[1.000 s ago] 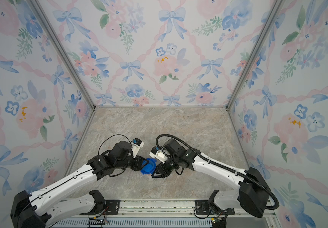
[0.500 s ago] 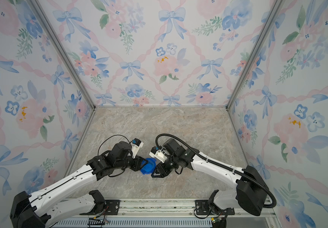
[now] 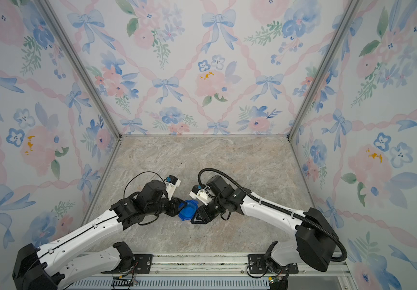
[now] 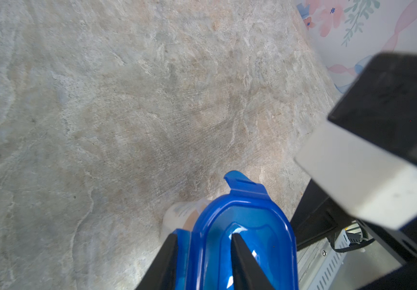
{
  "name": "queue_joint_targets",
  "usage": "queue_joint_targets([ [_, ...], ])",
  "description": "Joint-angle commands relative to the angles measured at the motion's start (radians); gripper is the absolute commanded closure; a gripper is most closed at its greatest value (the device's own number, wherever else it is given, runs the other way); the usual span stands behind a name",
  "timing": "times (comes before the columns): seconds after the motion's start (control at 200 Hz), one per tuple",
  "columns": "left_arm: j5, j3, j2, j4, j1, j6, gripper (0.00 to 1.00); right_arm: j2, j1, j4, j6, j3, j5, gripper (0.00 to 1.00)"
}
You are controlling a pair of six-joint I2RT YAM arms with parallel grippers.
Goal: Pack away toiletry kits
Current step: Close the fastener on the container.
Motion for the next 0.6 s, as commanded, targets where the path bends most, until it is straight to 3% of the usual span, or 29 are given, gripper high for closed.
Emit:
queue_joint_targets([
  [0.0,0.074,-0.032,0.009,-0.051,-0.01,-0.017,0.66,0.004,-0.019,0.141,-0.009,0.006,-0.002,0.57],
  [0.095,0.085,-0.032,0.006,-0.049,-0.004,-0.033,0.76,-0.015,-0.03,0.126,-0.016,0.0,0.001,0.57],
  [0.24,0.103,-0.032,0.008,-0.046,-0.005,-0.046,0.68,-0.009,-0.034,0.124,-0.022,0.002,0.0,0.57],
  [0.595,0.13,-0.072,-0.01,-0.042,-0.002,-0.076,0.64,-0.013,-0.025,0.118,-0.027,0.006,0.013,0.57],
])
